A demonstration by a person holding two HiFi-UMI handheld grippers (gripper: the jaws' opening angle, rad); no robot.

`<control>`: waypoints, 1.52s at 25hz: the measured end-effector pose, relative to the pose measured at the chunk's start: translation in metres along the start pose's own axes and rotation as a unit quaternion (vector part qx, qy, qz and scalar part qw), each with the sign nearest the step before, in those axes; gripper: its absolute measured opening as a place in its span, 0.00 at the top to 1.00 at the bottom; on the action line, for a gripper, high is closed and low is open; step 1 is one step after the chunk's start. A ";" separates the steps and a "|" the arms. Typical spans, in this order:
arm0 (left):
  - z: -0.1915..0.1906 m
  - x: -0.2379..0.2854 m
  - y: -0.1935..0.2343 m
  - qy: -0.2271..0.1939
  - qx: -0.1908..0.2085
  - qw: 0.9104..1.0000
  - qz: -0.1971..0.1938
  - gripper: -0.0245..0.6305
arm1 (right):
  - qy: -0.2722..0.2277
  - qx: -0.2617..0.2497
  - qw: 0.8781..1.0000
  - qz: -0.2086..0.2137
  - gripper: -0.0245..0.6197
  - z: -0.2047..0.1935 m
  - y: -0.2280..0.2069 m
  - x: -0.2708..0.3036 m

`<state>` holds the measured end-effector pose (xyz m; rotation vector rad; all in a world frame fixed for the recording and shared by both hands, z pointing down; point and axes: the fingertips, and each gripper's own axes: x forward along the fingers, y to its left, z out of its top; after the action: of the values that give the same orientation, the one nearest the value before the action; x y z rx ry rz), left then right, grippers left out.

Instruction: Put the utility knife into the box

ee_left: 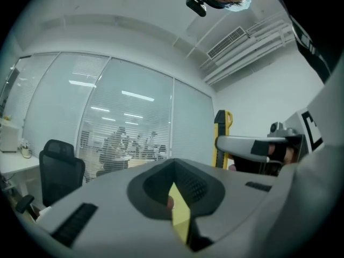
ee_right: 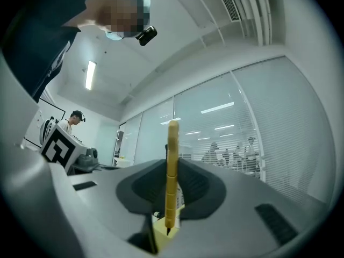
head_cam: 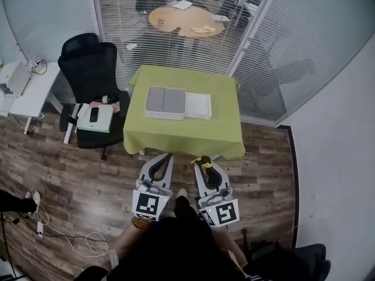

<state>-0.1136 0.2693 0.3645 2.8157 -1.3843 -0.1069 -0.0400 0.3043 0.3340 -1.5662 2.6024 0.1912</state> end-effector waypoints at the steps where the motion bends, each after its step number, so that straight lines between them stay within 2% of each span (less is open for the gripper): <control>1: -0.001 0.004 -0.001 0.003 0.002 1.000 -0.001 0.95 | 0.000 -0.001 1.000 0.001 0.86 0.000 -0.004 0.002; 7: 0.002 0.038 -0.004 -0.010 0.011 1.000 0.006 0.95 | -0.014 0.008 1.000 0.008 0.86 -0.002 -0.038 0.013; 15: -0.003 0.087 -0.025 0.004 0.028 0.999 0.015 0.95 | -0.014 0.028 0.999 0.011 0.86 -0.014 -0.093 0.015; 17: 0.001 0.100 -0.031 -0.006 0.030 0.999 0.014 0.95 | -0.020 0.040 0.999 0.015 0.86 -0.015 -0.107 0.017; 21: -0.003 0.127 -0.043 -0.003 0.051 0.999 0.016 0.95 | -0.037 0.058 0.997 0.019 0.86 -0.016 -0.137 0.019; 26: -0.008 0.151 -0.046 -0.005 0.038 0.999 0.035 0.95 | -0.037 0.074 0.996 0.023 0.86 -0.023 -0.168 0.021; 29: -0.005 0.166 -0.054 -0.016 0.040 0.999 0.032 0.95 | -0.044 0.110 0.993 0.018 0.86 -0.030 -0.188 0.020; 33: -0.003 0.187 -0.062 -0.024 0.054 0.998 0.021 0.95 | -0.040 0.116 0.992 0.003 0.86 -0.042 -0.204 0.023; 38: -0.002 0.189 -0.068 -0.050 0.045 0.998 0.002 0.95 | -0.022 0.126 0.992 -0.001 0.86 -0.058 -0.209 0.021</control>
<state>0.0551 0.1614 0.3529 2.9180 -1.4501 -0.1946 0.1343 0.1797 0.3765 -1.4613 2.4761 -0.0990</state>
